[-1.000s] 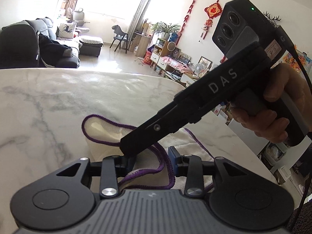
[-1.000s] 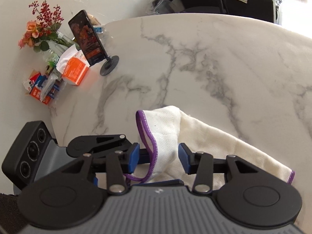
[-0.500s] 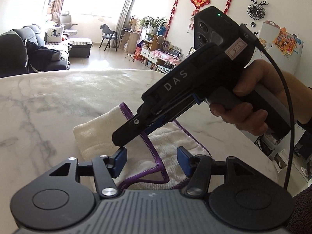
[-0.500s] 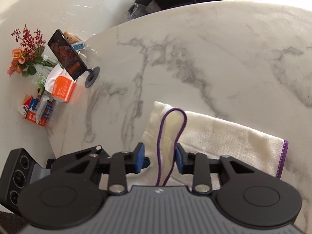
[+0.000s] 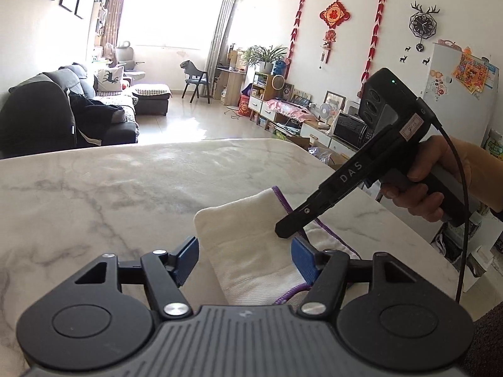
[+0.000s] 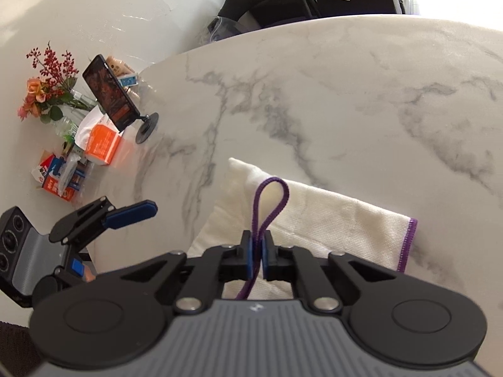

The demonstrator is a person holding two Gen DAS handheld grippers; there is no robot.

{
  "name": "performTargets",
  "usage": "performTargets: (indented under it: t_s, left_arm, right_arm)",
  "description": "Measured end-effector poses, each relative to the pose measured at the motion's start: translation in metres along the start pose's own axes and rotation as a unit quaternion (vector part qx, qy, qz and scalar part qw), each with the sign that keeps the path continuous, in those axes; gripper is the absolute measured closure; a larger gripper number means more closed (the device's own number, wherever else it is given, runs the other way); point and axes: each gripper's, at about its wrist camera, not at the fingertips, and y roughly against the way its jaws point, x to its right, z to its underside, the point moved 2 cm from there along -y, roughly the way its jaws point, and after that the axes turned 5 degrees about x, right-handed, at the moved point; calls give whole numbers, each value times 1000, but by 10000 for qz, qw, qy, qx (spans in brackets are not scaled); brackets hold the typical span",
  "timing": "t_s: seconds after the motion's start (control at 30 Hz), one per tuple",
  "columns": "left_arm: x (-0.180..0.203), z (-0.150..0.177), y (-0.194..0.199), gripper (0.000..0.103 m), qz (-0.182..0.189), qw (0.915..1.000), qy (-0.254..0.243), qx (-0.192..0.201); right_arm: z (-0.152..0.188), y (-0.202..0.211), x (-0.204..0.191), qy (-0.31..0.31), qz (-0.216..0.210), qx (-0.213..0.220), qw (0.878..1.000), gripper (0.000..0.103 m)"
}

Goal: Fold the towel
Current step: 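Lift the held strip end with both tools and fold it over the strip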

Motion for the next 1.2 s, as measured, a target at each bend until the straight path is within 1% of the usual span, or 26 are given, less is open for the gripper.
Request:
performTargets:
  t_s: [0.07, 0.13, 0.2, 0.27, 0.37, 0.47, 0.6, 0.67, 0.97, 1.03, 1.2]
  left_arm:
    - [-4, 0, -6, 37, -170, 9998, -122, -47]
    - [-6, 1, -12, 37, -215, 9995, -183, -148]
    - [-6, 4, -21, 37, -109, 9993, -202, -285]
    - [-1, 7, -32, 37, 78, 9989, -212, -416]
    - [13, 12, -44, 37, 328, 9973, -378, -531]
    - [24, 17, -54, 37, 456, 9957, -546, -595]
    - [30, 19, -65, 37, 626, 9943, -550, -660]
    - [33, 20, -68, 37, 690, 9937, -562, -675]
    - [41, 29, -83, 37, 928, 9904, -669, -781]
    - [44, 30, -85, 37, 981, 9897, -682, -790]
    - [56, 34, -90, 37, 1249, 9852, -809, -854]
  right_arm:
    - [1, 7, 5, -23, 56, 35, 10000, 97]
    - [1, 13, 10, -39, 102, 59, 9999, 97]
    - [2, 19, 14, -55, 141, 70, 9999, 97]
    - [3, 24, 17, -56, 172, 78, 9998, 97]
    - [5, 29, 21, -70, 209, 66, 9997, 97]
    - [7, 35, 25, -67, 242, 29, 9997, 97]
    - [6, 39, 34, -115, 294, -17, 9995, 97]
    - [6, 41, 40, -218, 249, -49, 9994, 97]
    - [4, 27, 64, -444, 322, -230, 9982, 96]
    - [2, 24, 66, -440, 311, -272, 9982, 96]
    - [-3, 21, 62, -311, 244, -416, 9983, 95]
